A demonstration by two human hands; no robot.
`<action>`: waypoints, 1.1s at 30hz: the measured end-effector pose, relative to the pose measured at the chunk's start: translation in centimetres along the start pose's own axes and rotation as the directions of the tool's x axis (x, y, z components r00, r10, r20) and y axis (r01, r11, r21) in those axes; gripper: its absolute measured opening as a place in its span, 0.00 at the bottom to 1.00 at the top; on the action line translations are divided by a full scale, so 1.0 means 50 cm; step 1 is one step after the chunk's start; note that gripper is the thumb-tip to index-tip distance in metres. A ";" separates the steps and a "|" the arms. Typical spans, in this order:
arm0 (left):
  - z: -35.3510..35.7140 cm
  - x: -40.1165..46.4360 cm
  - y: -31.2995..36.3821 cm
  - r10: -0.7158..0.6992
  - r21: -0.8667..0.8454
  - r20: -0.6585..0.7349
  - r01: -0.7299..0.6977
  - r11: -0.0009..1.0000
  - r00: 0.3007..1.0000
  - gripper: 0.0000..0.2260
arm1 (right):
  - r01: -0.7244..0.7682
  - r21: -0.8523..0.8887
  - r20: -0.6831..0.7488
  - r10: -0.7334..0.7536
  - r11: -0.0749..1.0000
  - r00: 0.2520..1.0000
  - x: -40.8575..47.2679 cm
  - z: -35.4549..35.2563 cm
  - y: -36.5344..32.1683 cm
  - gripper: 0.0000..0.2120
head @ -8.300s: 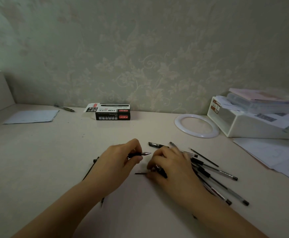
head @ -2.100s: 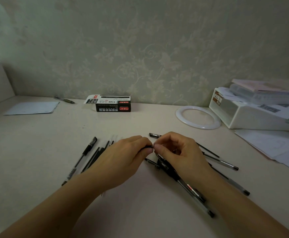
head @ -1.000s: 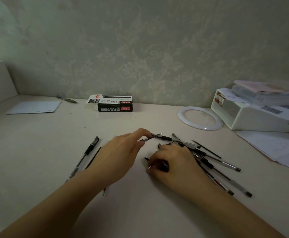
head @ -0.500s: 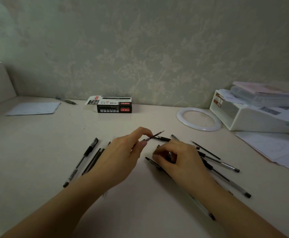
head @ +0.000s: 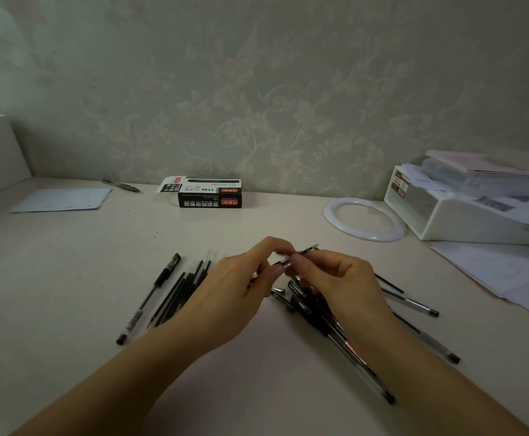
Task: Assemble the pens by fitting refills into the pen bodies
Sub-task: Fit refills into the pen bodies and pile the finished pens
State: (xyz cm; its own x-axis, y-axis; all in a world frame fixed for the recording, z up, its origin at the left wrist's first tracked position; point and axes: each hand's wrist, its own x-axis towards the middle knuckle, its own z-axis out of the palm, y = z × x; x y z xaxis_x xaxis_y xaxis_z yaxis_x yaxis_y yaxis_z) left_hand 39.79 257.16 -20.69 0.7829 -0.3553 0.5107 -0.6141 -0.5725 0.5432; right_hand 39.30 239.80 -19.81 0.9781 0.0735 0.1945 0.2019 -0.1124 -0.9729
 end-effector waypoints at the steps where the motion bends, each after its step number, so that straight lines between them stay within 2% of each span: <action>1: 0.001 0.000 0.002 0.011 -0.002 -0.001 -0.011 1.000 1.000 0.10 | -0.013 0.032 -0.012 0.013 0.999 1.000 0.000 -0.001 -0.001 0.04; 4: -0.002 -0.002 -0.001 -0.003 0.007 -0.012 0.003 1.000 1.000 0.12 | -0.007 0.070 -0.085 0.013 0.998 0.996 0.010 -0.004 -0.003 0.06; 8: -0.021 0.000 -0.019 -0.116 0.191 -0.019 0.117 0.975 0.993 0.10 | 0.100 0.198 -0.390 -0.015 0.975 0.921 0.042 -0.051 -0.015 0.07; 10: -0.037 0.001 -0.031 -0.205 0.275 -0.058 0.213 0.937 0.977 0.08 | 0.169 -0.018 -0.484 -0.157 0.985 0.861 0.053 -0.093 -0.016 0.06; 11: -0.047 0.001 -0.038 -0.259 0.303 -0.086 0.273 0.913 0.962 0.07 | 0.175 -0.190 -0.477 -0.246 0.966 0.843 0.057 -0.112 -0.012 0.06; 13: -0.066 -0.001 -0.051 -0.364 0.371 -0.114 0.379 0.848 0.925 0.06 | 0.131 -0.504 -0.376 -0.353 0.854 0.857 0.063 -0.138 0.006 0.06; 15: -0.084 -0.005 -0.060 -0.443 0.451 -0.101 0.438 0.778 0.891 0.08 | 0.075 -0.689 -0.285 -0.365 0.721 0.886 0.068 -0.150 0.028 0.05; 17: -0.098 -0.008 -0.065 -0.495 0.499 -0.101 0.475 0.725 0.863 0.10 | 0.021 -0.798 -0.234 -0.342 0.602 0.910 0.073 -0.153 0.051 0.05; 20: -0.102 -0.010 -0.065 -0.537 0.541 -0.102 0.499 0.677 0.838 0.09 | -0.032 -0.869 -0.188 -0.269 0.494 0.945 0.079 -0.153 0.071 0.06; 27: -0.069 -0.016 -0.057 -0.535 0.582 -0.064 0.466 0.666 0.843 0.12 | -0.058 -0.886 -0.166 -0.198 0.460 0.966 0.080 -0.151 0.074 0.07; 29: -0.062 -0.015 -0.057 -0.549 0.574 -0.066 0.482 0.662 0.833 0.12 | -0.047 -0.890 -0.165 -0.224 0.454 0.960 0.079 -0.148 0.069 0.07; 33: -0.058 -0.012 -0.054 -0.582 0.541 -0.073 0.522 0.659 0.810 0.09 | 0.020 -0.889 -0.169 -0.368 0.458 0.914 0.076 -0.138 0.048 0.07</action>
State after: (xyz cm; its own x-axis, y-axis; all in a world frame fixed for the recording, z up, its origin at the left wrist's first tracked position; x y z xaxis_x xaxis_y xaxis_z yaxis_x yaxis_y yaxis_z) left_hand 40.69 261.04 -20.54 0.9842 0.0992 0.1465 0.0577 -0.9626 0.2647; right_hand 43.83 232.96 -20.54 0.8283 -0.0590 0.5571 0.1560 -0.9308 -0.3304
